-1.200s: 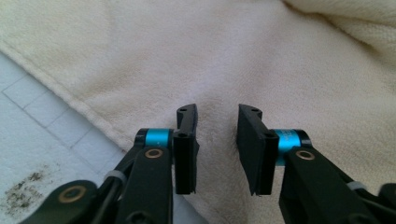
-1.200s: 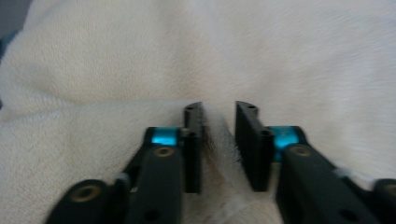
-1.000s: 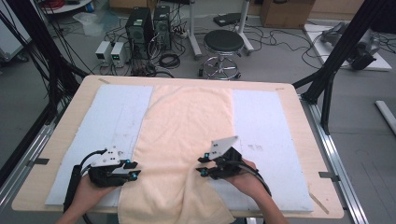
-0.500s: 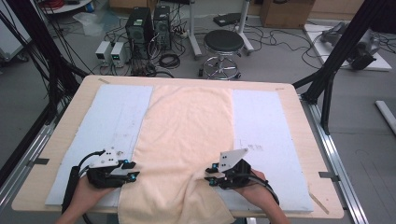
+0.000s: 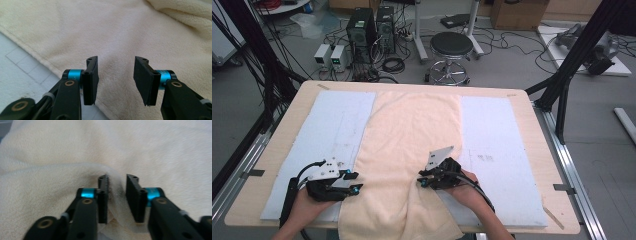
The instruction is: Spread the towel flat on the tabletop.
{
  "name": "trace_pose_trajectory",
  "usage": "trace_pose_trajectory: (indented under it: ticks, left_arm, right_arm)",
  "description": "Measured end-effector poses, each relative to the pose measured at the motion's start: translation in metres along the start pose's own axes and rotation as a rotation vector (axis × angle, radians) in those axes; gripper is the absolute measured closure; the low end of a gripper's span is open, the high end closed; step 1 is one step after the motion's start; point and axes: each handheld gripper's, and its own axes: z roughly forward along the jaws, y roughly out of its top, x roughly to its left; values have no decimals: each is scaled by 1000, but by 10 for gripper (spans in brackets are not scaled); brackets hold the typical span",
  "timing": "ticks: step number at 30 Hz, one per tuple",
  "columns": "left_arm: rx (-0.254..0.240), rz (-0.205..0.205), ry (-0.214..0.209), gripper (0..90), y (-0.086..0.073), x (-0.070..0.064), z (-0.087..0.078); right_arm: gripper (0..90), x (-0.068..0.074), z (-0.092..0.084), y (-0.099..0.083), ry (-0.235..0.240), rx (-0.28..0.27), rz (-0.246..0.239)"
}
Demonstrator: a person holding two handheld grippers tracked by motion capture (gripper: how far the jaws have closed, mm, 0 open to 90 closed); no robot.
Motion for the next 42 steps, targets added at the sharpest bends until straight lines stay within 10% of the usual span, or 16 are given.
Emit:
trace_pose_trajectory:
  ticks: [9, 15, 22, 34, 42]
  left_arm:
    - [-1, 4, 1, 528, -1, -1, 0]
    - [8, 8, -13, 524, -1, -2, 2]
    - [11, 8, -24, 523, -1, -2, 3]
    - [-19, 35, -32, 507, 2, -10, -3]
    - [15, 42, -51, 495, -1, -6, 3]
  right_arm:
    - [641, 23, -45, -12, 3, -84, -53]
    - [643, 33, -24, -28, 115, -4, -83]
    - [882, 36, -14, -33, 182, 43, -77]
    - [793, 100, -106, -66, 158, -39, -49]
    - [675, 61, -87, -52, 36, -30, -42]
